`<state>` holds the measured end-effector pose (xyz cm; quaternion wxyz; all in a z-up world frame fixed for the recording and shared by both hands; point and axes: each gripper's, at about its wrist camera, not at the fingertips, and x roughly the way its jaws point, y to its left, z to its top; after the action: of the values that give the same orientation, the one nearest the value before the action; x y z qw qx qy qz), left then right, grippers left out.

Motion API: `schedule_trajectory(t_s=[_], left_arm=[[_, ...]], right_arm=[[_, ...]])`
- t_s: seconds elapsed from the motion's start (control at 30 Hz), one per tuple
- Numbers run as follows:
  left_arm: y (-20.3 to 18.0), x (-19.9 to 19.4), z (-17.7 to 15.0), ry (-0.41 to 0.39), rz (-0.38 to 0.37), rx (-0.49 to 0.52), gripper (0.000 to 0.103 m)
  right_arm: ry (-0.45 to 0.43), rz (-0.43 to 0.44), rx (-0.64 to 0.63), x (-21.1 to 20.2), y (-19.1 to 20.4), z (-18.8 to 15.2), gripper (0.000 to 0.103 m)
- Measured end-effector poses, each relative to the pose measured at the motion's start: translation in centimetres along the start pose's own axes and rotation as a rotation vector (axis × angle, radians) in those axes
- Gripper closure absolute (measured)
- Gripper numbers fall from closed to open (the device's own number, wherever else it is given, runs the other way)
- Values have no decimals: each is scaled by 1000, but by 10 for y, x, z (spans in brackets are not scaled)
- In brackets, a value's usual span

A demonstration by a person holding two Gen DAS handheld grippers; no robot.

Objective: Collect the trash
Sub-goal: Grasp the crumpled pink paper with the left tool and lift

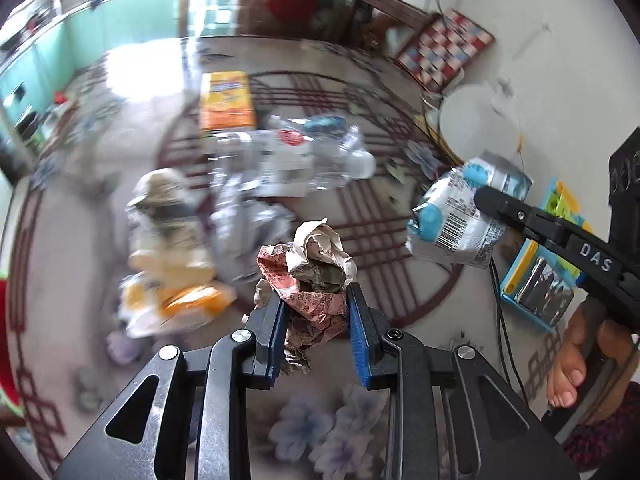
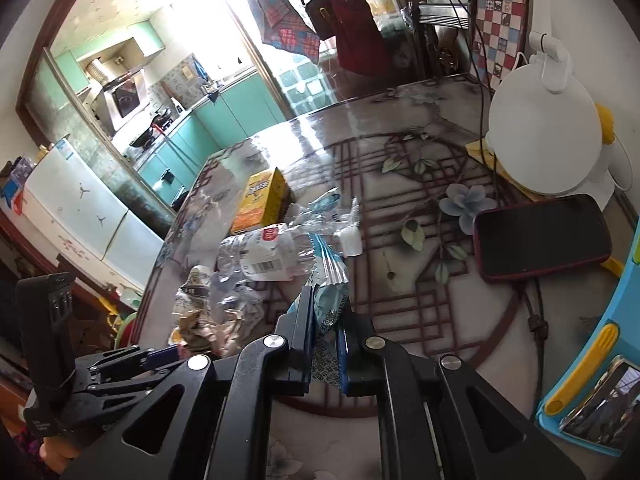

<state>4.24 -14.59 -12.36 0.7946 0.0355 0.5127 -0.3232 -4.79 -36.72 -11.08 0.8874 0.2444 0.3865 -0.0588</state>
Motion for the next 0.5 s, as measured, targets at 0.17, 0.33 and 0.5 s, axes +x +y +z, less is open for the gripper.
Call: schedule_trajectory(t_s=[0.17, 0.33, 0.5], left_arm=[[18, -15, -9, -46, 58, -54, 76], [46, -33, -24, -62, 78, -136, 76], [72, -46, -34, -71, 101, -168, 76]], right_arm=[[5, 28, -19, 0, 20, -4, 96], [18, 53, -42, 3, 41, -10, 96], [27, 68, -76, 7, 65, -16, 96]])
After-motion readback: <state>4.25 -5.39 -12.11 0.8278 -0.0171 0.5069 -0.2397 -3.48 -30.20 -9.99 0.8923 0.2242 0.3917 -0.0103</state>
